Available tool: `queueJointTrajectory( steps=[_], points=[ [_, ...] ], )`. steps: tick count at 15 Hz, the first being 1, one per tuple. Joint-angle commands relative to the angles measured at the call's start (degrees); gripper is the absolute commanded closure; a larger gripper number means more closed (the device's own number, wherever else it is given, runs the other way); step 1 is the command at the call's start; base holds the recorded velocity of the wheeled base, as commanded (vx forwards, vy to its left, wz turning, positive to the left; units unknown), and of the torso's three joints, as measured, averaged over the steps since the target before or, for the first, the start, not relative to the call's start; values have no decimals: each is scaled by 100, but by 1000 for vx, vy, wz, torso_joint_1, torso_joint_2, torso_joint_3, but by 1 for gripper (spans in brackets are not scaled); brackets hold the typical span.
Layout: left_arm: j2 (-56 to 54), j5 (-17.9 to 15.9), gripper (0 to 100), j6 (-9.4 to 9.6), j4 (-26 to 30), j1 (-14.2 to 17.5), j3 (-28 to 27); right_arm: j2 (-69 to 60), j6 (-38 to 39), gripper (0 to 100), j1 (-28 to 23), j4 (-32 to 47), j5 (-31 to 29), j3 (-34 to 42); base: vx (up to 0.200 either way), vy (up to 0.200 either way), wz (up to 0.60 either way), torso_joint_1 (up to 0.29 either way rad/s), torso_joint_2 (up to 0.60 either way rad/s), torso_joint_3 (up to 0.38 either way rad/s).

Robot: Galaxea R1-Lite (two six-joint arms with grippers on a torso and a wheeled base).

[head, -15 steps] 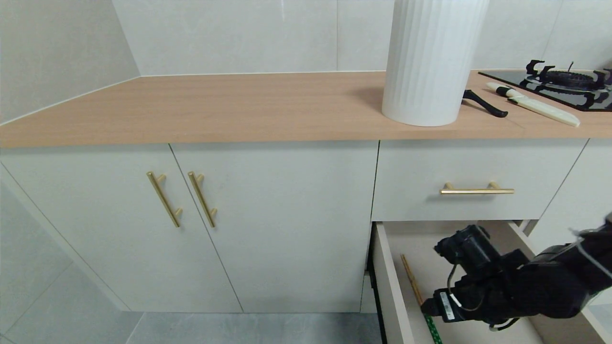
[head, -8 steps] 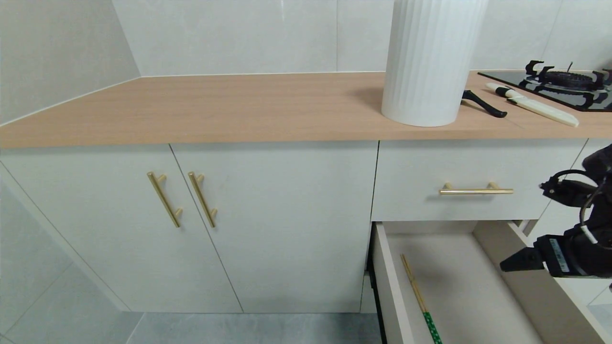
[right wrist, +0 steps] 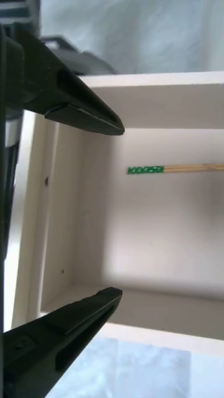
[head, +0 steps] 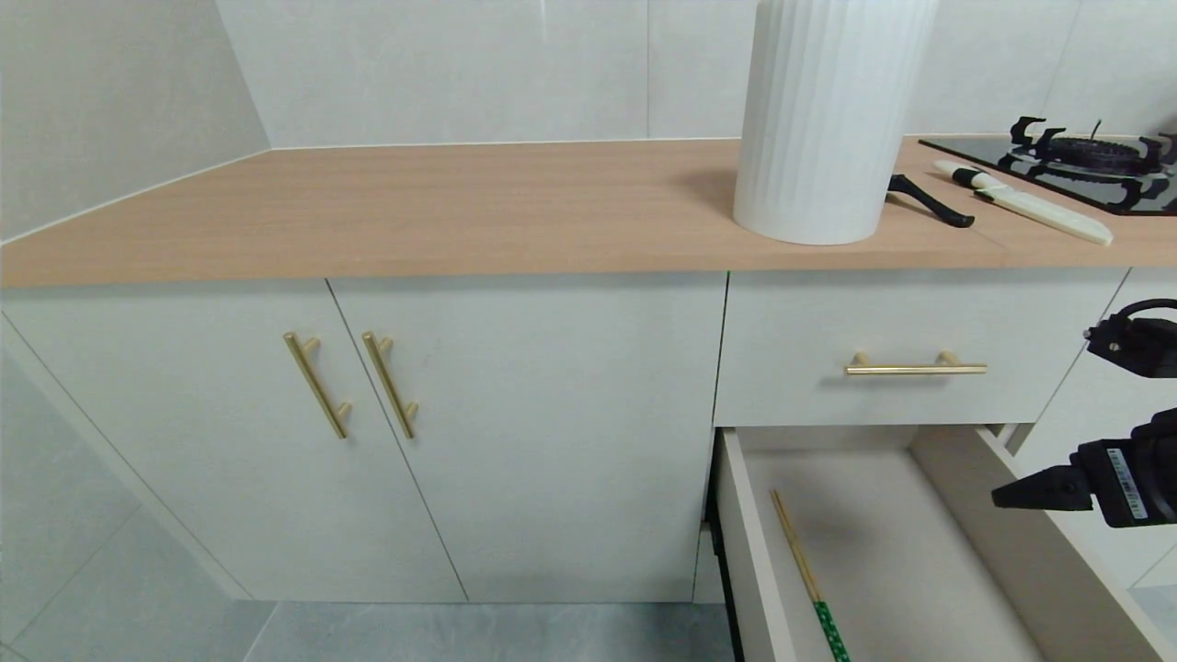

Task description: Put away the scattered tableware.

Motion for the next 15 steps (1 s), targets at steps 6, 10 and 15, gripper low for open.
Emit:
queueJointTrajectory(
  steps=[6,10,15],
  points=[
    [1,2,0,-2,-4,-1,-1,-249,-67,0,2,-17,12,102,0,0,0,103,-340,-246],
    [1,2,0,-2,-4,7,-1,-223,-67,0,11,-17,21,111,0,0,0,205,-488,-279],
    [1,2,0,-2,-4,7,-1,-205,-67,0,28,-61,47,172,0,0,0,220,-474,-273]
  ],
)
